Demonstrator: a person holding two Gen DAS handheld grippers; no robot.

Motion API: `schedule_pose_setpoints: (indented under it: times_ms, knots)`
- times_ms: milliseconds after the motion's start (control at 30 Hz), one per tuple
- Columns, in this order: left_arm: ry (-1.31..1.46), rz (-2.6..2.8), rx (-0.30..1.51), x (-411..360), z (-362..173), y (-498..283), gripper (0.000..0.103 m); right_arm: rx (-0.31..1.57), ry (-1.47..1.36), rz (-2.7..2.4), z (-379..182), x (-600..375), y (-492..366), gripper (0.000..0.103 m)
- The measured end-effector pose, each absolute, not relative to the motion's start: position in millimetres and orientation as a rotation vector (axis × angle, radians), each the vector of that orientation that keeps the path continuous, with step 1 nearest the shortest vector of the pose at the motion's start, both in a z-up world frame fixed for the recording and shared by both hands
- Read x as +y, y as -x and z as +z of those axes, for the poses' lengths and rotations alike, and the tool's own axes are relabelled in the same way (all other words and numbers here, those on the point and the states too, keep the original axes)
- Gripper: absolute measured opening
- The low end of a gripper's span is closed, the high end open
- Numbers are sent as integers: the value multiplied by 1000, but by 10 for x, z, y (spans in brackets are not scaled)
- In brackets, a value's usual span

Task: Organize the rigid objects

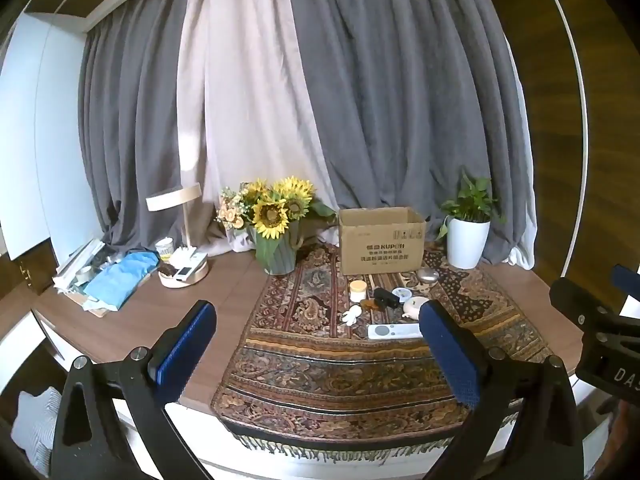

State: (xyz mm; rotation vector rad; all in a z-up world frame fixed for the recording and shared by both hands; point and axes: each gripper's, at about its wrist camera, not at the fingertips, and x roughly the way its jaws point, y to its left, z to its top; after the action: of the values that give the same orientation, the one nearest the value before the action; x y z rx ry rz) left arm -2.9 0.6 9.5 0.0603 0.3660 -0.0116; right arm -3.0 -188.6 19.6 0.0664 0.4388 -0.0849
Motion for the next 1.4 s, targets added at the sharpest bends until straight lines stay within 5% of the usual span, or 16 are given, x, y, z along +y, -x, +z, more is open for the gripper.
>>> schedule_pose_setpoints:
  times_ms: [1400]
  knots:
    - [-72,2,345,-57,115,43,103,430,-71,-96,204,-1903,1,103]
